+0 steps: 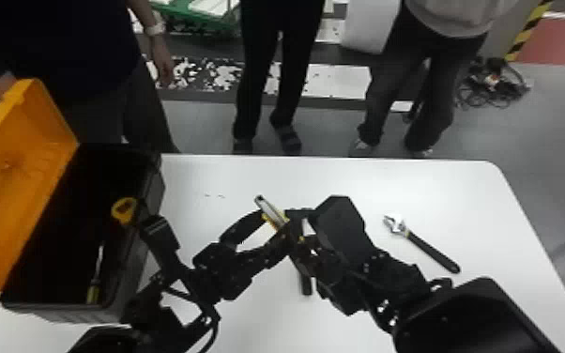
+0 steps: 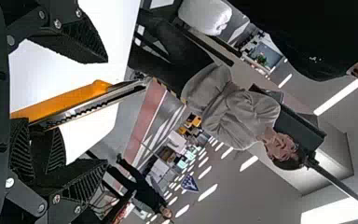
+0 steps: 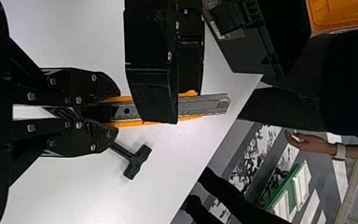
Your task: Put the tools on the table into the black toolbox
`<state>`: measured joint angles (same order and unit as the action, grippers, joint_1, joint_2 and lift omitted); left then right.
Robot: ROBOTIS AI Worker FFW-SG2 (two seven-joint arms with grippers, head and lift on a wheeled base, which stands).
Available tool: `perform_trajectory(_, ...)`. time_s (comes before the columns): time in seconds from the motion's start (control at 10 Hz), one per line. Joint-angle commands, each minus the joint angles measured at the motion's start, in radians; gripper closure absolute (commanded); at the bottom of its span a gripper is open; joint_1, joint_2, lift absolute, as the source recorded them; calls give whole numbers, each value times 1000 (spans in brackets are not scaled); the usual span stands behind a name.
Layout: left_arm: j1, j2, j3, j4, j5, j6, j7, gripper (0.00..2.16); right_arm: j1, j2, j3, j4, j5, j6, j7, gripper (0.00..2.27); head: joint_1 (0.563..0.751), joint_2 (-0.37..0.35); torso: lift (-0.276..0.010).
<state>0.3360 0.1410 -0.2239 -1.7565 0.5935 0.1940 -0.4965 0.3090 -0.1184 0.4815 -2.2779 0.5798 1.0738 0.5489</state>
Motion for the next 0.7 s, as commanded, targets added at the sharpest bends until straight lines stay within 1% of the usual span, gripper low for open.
perform_trajectory(0.0,-3,-1,0,0,3,5,-13,407,-2,2,9,3,2,2,0,2246,695,-37,-39)
perform_trajectory(0.1,-5,-1,0,0,11,5,-23,647,-2,2,14,5,5,2,-3,2246,695,-36,-39)
perform_trajectory(0.2,-8,-1,0,0,15,5,-40,1058,-5,3,16,5,6,2,-4,2246,695,-36,-39)
perform_trajectory(0.3,-8,-1,0,0,17,5,-47,1507,-8,6,17,5,6,2,-6,2246,695,-37,-39)
perform_trajectory(0.4,-8,0,0,0,15,5,-59,1798,-10,8,17,5,6,5,-10,2246,695,-38,-39)
perform_trajectory(0.5,-12,0,0,0,8,26,-73,1932,-13,11,16,8,6,8,-20,2246,695,-39,-39)
perform_trajectory(0.6,-20,0,2,0,-1,54,-94,2003,-16,13,16,9,6,8,-21,2246,695,-42,-39)
